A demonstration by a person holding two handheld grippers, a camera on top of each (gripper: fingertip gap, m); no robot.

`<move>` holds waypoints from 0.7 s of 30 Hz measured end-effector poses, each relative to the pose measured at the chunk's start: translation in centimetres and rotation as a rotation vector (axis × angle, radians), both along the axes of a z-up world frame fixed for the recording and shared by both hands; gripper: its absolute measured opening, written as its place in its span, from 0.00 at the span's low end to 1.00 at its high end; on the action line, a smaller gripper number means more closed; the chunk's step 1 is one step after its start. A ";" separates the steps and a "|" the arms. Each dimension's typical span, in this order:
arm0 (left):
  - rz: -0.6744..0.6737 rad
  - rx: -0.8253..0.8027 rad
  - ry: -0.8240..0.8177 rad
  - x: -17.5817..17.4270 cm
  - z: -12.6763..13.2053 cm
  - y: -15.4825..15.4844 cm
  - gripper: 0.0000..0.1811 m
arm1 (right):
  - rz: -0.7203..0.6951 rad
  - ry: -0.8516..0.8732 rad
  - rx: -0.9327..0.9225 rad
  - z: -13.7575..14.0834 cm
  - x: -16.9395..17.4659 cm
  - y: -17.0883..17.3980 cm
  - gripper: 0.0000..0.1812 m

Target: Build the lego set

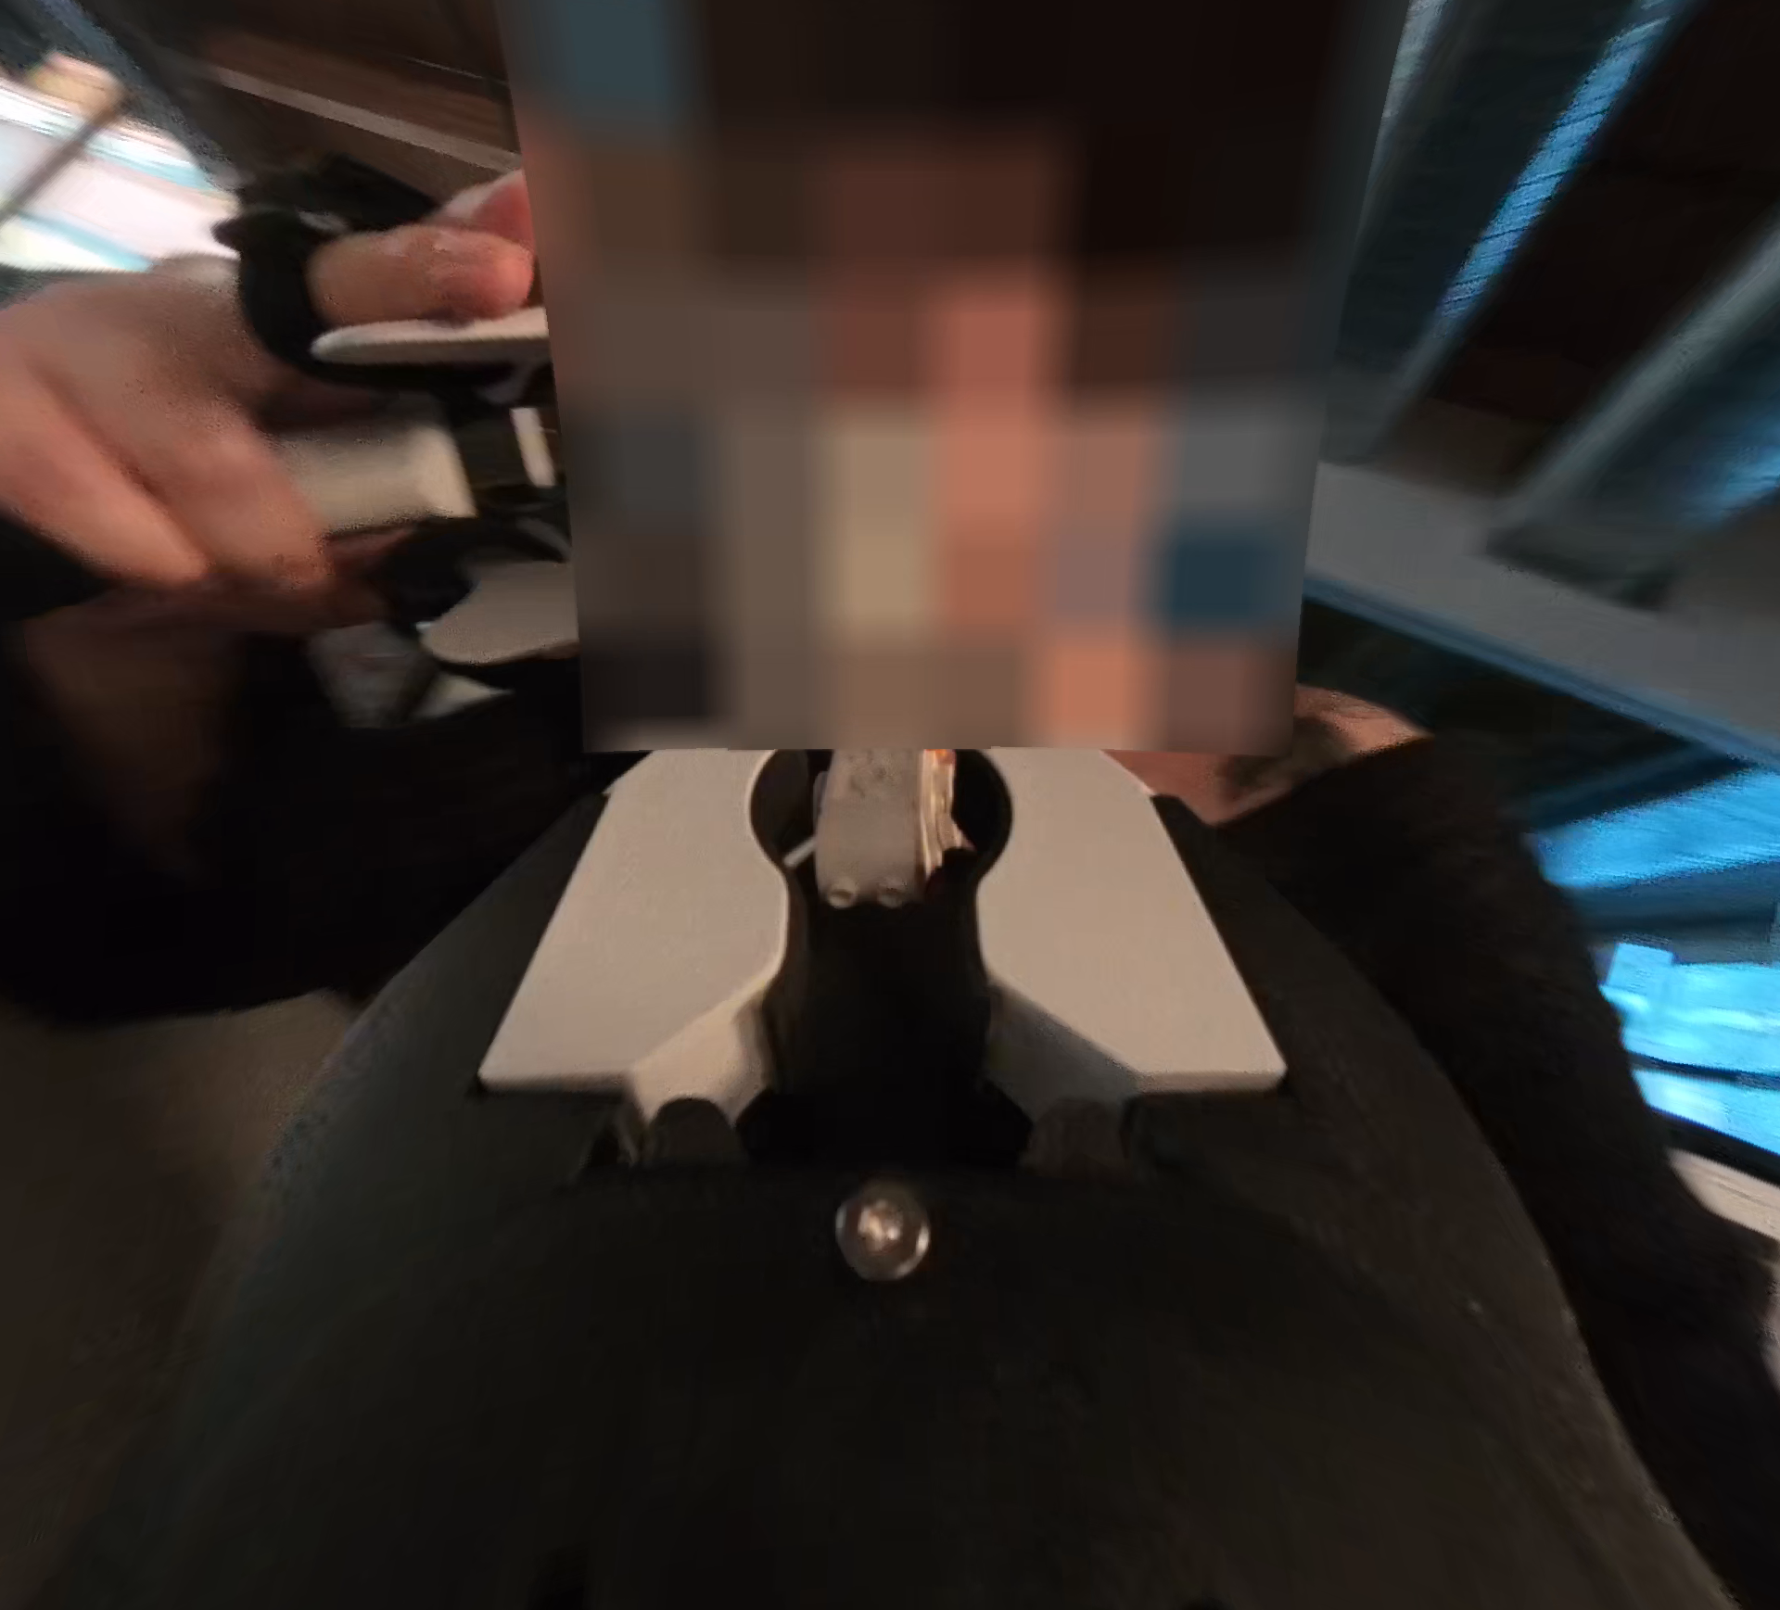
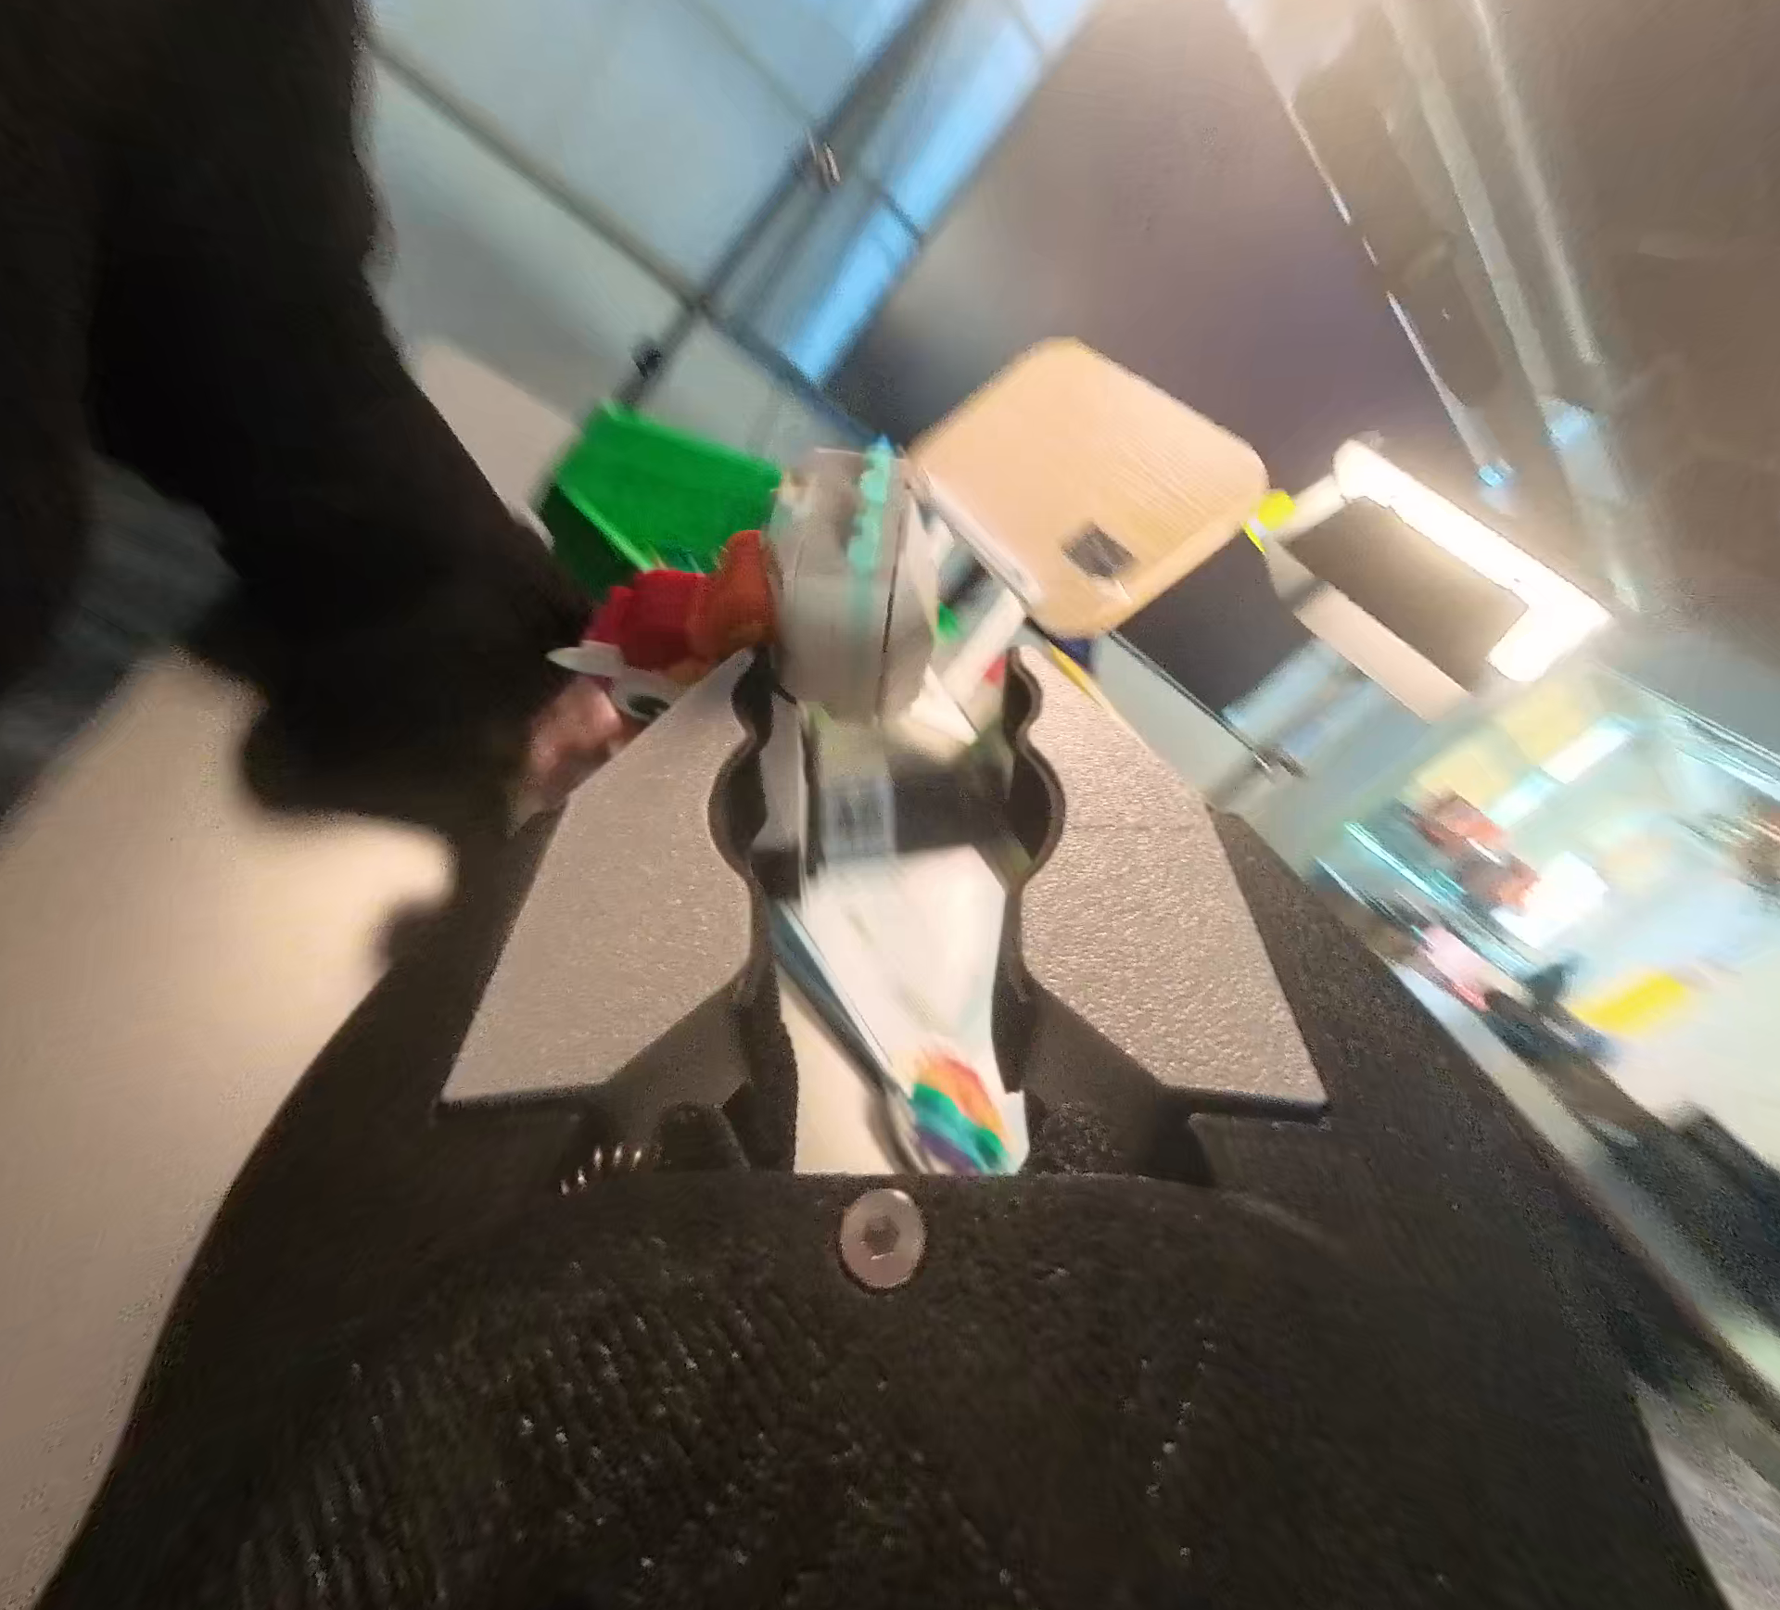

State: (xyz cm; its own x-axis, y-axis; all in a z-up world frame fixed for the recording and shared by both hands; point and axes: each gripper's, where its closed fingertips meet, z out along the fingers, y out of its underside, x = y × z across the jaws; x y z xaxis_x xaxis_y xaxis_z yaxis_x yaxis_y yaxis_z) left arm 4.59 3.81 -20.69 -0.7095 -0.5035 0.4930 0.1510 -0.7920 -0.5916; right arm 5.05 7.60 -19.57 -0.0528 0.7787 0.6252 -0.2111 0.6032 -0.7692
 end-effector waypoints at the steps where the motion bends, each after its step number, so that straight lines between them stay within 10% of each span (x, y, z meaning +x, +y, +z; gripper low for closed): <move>1: 0.114 0.021 0.070 0.2 -0.4 1.1 0.12 | -0.053 -0.025 0.019 -0.4 0.1 1.1 0.28; 6: 0.714 0.252 0.453 -1.4 -2.6 6.3 0.12 | -0.110 -0.166 -0.131 -2.2 1.9 5.5 0.32; 12: 1.403 0.637 0.894 -5.3 -5.5 11.3 0.12 | -0.355 0.224 -0.172 1.0 2.7 10.9 0.31; 21: 1.588 0.963 1.216 -6.1 -8.9 13.0 0.13 | -0.594 0.152 -0.045 -3.8 0.0 14.1 0.63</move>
State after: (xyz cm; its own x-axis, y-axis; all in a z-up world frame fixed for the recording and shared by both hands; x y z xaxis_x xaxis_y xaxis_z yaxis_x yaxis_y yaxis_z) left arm -1.49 16.83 -29.57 0.7703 -0.4732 -0.4275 -0.4491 0.0733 -0.8905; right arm 5.04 21.68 -23.37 0.4853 0.6734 0.5577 0.0417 0.6193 -0.7840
